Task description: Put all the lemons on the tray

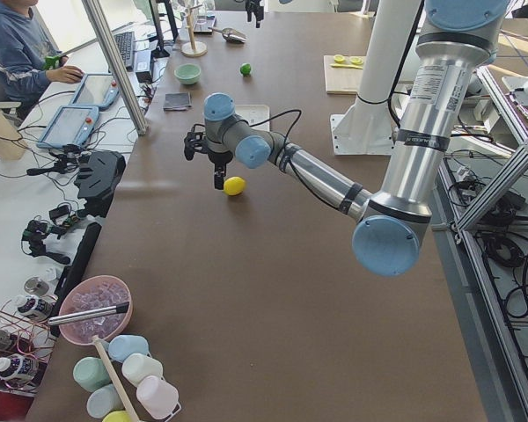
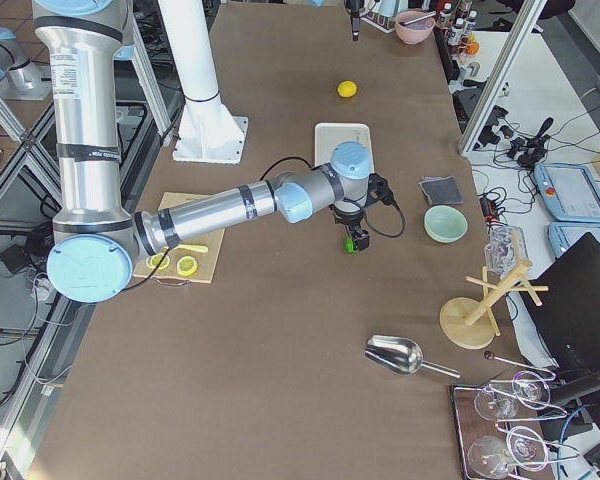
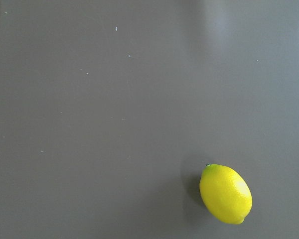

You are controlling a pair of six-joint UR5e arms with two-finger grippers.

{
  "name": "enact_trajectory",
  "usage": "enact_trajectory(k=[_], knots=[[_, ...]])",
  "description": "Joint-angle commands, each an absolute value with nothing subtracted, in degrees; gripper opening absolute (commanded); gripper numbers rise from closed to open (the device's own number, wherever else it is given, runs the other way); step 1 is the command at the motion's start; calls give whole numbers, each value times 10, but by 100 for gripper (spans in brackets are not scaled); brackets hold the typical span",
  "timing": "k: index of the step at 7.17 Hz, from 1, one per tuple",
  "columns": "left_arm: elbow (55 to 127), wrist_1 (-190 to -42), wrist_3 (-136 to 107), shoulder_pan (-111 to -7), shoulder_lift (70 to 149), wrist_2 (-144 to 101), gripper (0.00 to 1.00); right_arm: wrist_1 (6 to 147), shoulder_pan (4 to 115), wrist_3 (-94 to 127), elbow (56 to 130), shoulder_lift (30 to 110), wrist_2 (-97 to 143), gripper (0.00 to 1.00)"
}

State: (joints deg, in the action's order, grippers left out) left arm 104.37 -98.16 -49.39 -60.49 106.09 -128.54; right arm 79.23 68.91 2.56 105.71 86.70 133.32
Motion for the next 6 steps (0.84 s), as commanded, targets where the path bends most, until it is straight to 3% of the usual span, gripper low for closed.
enact_trajectory(k=[1,3,6], knots=[[1015,-965,-599,-552,1115,-1257,97,788,597,58,1015,800,1263,87],[1014,-965,-627,-541,1122,-1254,97,784,583,20,965,775,1249,79],[1016,-965,-678,-507,1124,-1218,97,776,581,-12,896,744,1247,79]])
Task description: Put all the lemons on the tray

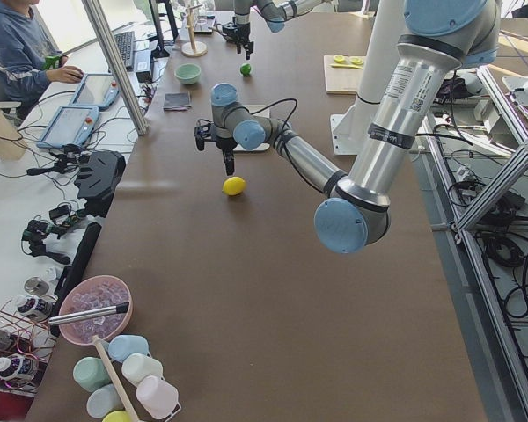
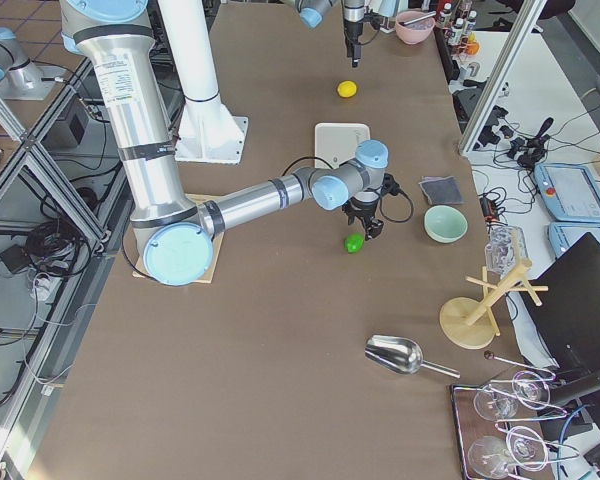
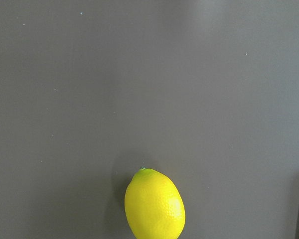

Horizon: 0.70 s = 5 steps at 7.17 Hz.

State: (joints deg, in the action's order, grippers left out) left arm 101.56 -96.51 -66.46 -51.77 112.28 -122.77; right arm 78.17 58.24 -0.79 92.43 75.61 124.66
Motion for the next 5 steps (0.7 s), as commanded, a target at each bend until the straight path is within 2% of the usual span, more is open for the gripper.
enact_trajectory(k=[1,2,5], knots=[[1018,-965,-679,-505,1123,-1217,97,772,573,-10,892,744,1250,79],[1019,-965,-682,-504,1122,-1208,97,772,557,-7,888,744,1248,79],[1020,-965,-690,-496,1128,-1206,97,772,551,-11,867,743,1250,69]])
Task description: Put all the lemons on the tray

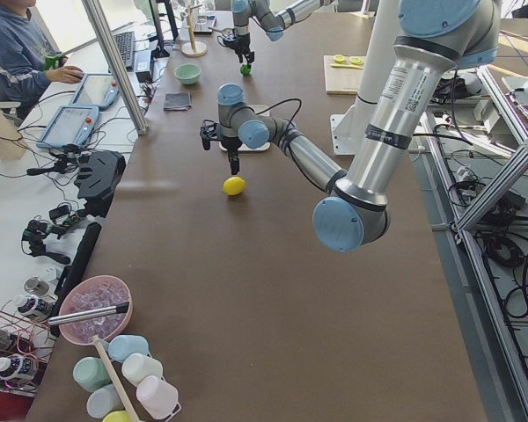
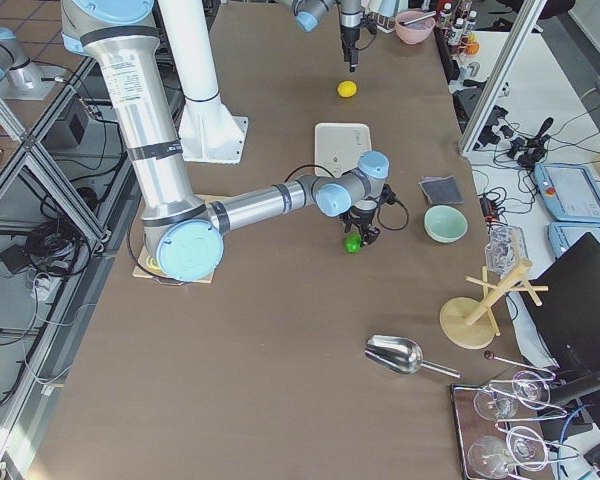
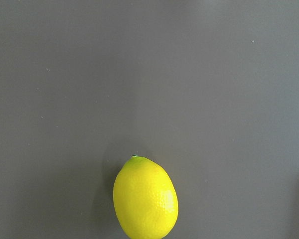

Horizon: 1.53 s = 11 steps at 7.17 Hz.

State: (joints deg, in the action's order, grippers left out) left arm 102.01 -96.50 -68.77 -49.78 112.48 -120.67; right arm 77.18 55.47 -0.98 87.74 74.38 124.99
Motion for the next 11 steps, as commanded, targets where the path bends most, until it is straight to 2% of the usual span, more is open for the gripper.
enact_trajectory(k=[1,2,3,4,8,11], knots=[[1018,-966,-690,-494,1127,-1203,97,771,549,-11,866,742,1247,68],[1017,-966,-692,-475,1127,-1179,97,771,546,-9,865,741,1245,56],[1013,-967,-693,-462,1124,-1174,97,772,546,-6,865,741,1246,23],[1007,-968,-692,-458,1120,-1173,93,772,546,-6,866,741,1249,0],[955,-974,-687,-447,1129,-1174,87,777,552,71,875,685,1297,0],[881,-1042,-687,-446,1151,-1174,86,778,540,145,885,646,1310,0]])
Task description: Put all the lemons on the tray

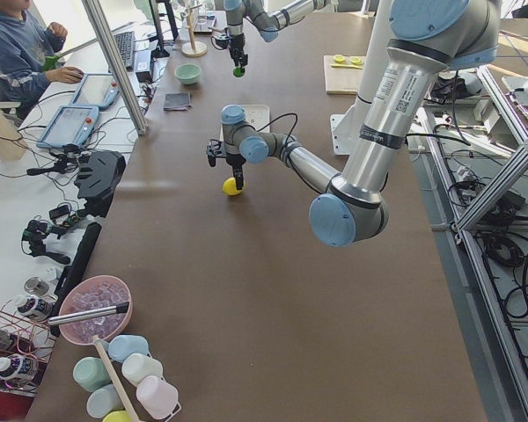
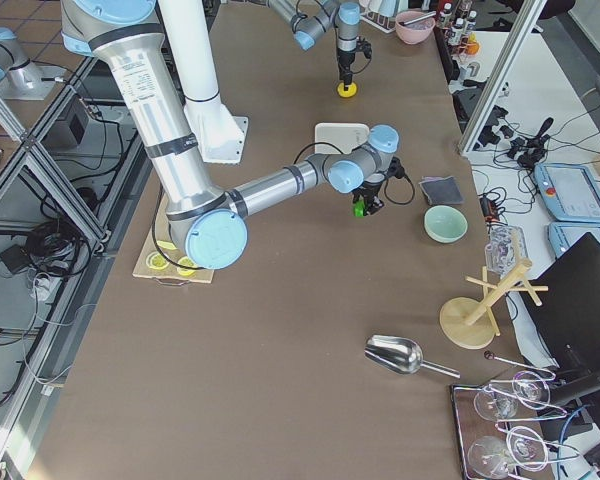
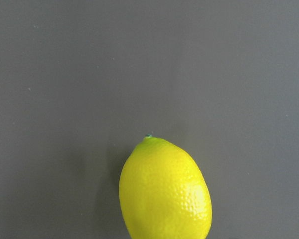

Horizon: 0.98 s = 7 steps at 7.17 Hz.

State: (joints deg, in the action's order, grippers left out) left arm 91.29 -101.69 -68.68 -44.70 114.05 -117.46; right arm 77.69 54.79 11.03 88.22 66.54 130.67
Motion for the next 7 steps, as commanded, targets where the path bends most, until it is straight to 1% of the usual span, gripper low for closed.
enact_trajectory(k=[1,2,3,4,5,7], knots=[[875,-1044,-687,-446,1152,-1167,76,778,529,180,888,629,1310,0],[882,-1043,-693,-447,1152,-1167,28,780,517,218,897,617,1310,0],[889,-1042,-692,-447,1153,-1170,0,779,497,252,904,609,1303,0],[902,-1037,-693,-448,1157,-1173,0,774,473,292,904,595,1286,0],[916,-1023,-696,-449,1176,-1173,0,774,445,328,904,578,1268,0],[917,-1013,-720,-447,1224,-1174,0,773,395,372,894,558,1210,0]])
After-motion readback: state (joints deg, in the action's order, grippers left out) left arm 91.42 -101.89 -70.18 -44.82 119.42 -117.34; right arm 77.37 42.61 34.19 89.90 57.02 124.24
